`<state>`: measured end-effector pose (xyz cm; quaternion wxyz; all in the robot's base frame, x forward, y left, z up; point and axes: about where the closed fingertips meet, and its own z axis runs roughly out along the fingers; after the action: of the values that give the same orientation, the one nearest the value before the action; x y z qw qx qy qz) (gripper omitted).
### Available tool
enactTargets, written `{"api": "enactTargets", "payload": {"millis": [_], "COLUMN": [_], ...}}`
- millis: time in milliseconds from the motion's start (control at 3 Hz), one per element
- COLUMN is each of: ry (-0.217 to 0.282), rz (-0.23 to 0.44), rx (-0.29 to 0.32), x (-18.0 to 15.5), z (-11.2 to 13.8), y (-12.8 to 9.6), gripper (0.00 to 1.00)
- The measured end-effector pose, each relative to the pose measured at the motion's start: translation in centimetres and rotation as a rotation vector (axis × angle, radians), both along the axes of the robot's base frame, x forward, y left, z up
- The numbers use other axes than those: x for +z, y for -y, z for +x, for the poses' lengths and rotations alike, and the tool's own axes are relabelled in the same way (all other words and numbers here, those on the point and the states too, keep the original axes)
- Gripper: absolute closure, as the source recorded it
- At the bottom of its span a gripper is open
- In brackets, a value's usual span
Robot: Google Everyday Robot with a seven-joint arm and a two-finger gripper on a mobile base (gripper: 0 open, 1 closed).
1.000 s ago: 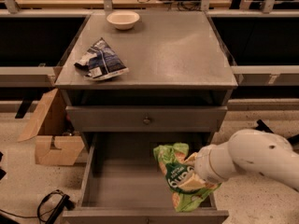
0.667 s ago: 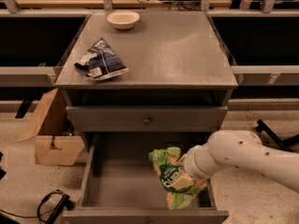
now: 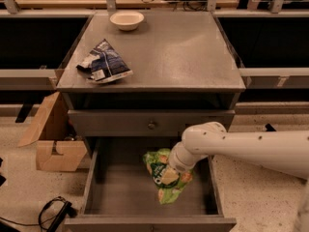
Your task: Place green rice chip bag into middle drawer
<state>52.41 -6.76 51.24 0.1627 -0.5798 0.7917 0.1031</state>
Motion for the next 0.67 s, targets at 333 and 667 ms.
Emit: {"api": "enactTargets", "payload": {"millis": [333, 667], "ry": [-0.049, -0.126], "rz": [-0.004, 0.029], "rx": [-0.023, -0.092], "x": [-2.3, -4.3], "z": [1.5, 2.0], "y": [-1.3, -1.7], "gripper": [1.0, 1.0]}}
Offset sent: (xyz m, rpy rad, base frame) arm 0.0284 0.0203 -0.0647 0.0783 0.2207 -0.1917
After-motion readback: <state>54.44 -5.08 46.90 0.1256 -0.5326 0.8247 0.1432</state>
